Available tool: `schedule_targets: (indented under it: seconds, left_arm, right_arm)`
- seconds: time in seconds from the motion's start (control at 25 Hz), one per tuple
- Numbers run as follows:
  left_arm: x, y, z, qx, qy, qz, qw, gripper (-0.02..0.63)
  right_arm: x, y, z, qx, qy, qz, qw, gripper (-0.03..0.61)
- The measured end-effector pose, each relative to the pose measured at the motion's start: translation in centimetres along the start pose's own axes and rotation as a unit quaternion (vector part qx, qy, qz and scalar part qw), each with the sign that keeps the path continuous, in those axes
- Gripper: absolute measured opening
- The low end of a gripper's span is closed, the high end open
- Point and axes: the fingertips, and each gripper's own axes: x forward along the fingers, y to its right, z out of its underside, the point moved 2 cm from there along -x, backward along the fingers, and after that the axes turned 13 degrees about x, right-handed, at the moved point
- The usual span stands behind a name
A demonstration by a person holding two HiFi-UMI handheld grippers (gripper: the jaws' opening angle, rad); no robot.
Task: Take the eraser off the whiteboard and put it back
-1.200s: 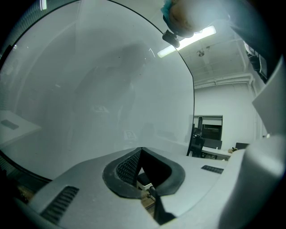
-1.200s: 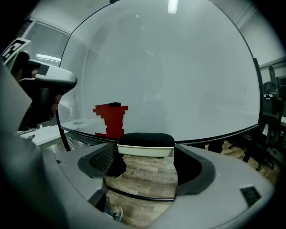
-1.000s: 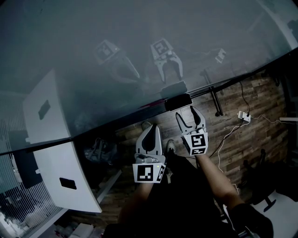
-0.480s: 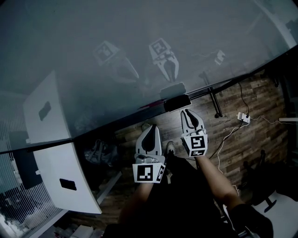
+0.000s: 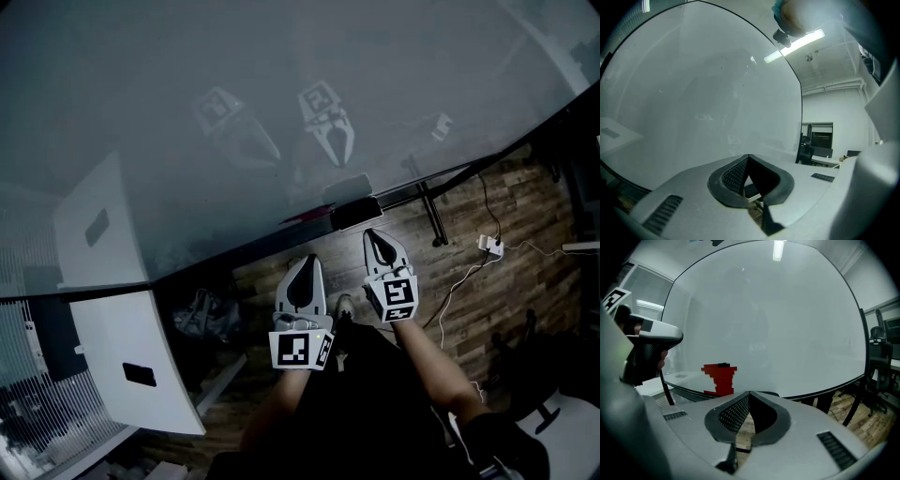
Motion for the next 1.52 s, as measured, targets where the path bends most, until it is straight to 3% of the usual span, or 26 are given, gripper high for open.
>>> schedule_targets:
  seconds: [0.88,1.52]
  left_arm:
    - [-1.0,1.4,-3.3,0.021,0.005,-0.006,0.9997,0.002]
    - [-1.6,0.4,-4.8,0.028,0.009,-0.002,0.9996,0.001]
  right_arm:
    - [-5.0,-4.4,-6.2,0.015,0.036,-0.060,0.997,0.014]
    - [-7.9,-8.3,-12.3,0.027,0.107,-0.103,0.988,0.014]
